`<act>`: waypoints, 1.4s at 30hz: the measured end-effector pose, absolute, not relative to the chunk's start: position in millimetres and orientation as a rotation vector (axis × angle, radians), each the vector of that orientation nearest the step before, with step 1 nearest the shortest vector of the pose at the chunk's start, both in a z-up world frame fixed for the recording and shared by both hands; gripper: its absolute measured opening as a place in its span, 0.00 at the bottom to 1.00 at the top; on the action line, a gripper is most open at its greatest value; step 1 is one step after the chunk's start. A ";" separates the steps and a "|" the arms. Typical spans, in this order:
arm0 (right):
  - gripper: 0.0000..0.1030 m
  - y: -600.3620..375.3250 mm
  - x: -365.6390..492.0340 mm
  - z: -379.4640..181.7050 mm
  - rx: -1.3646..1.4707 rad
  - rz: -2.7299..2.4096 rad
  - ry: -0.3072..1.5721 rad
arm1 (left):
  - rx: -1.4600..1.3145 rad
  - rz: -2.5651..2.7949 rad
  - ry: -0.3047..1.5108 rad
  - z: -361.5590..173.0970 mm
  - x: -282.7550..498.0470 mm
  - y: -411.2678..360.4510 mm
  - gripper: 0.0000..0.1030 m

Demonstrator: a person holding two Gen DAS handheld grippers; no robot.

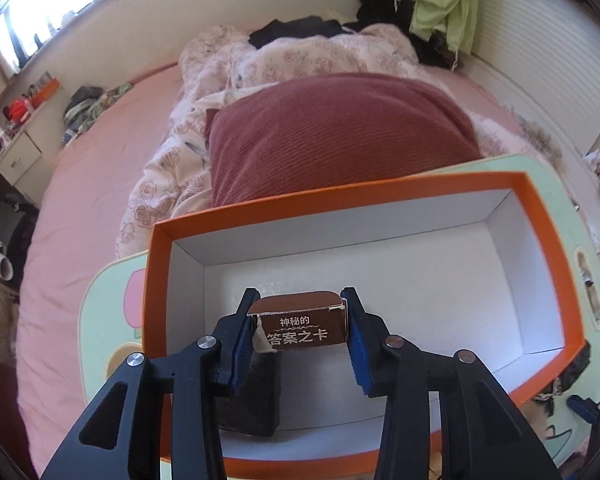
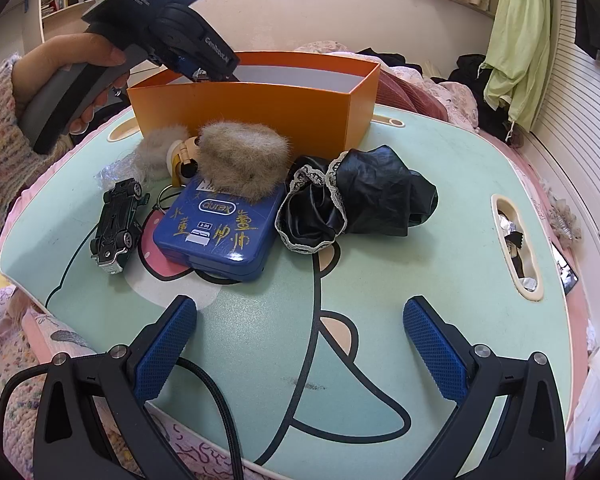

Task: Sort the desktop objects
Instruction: 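Lift the brown card box out and lower it onto the desk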

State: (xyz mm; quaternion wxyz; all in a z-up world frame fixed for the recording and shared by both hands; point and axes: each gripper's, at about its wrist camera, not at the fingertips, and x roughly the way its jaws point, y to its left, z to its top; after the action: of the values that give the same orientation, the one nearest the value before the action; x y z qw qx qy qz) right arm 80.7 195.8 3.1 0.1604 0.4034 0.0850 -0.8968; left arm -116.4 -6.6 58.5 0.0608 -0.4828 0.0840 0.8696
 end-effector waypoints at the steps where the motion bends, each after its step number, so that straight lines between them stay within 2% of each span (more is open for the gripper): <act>1: 1.00 195.8 80.7 3.1 1.152 -2.562 0.243 | -1.434 2.639 0.242 63.2 -112.2 -7.5 0.39; 10: 1.00 195.9 80.5 2.8 1.152 -2.562 0.243 | -1.124 2.624 0.068 115.9 -17.1 -25.8 0.39; 15: 1.00 196.1 80.3 2.7 1.152 -2.562 0.243 | -1.142 2.618 0.035 94.4 31.8 -41.7 0.39; 22: 1.00 196.4 80.3 2.6 1.152 -2.561 0.243 | -1.184 2.565 -0.085 46.5 54.5 -41.0 0.40; 24: 1.00 195.9 80.2 2.7 1.152 -2.561 0.243 | -1.191 2.551 -0.060 39.8 55.6 -31.8 0.54; 30: 1.00 196.3 80.1 2.6 1.152 -2.561 0.243 | -1.141 2.596 -0.029 39.7 74.0 -30.9 0.77; 38: 1.00 196.2 80.0 2.6 1.152 -2.561 0.242 | -1.144 2.650 -0.132 20.2 111.6 -54.7 0.84; 42: 1.00 196.5 80.0 2.4 1.151 -2.561 0.242 | -1.196 2.643 -0.165 3.8 115.5 -59.8 0.92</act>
State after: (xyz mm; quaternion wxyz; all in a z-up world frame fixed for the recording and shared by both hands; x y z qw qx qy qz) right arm 80.0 196.5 2.4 0.1608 0.4032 0.0849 -0.8969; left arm 115.5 -59.8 3.8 0.1179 -0.4088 -0.0565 0.9032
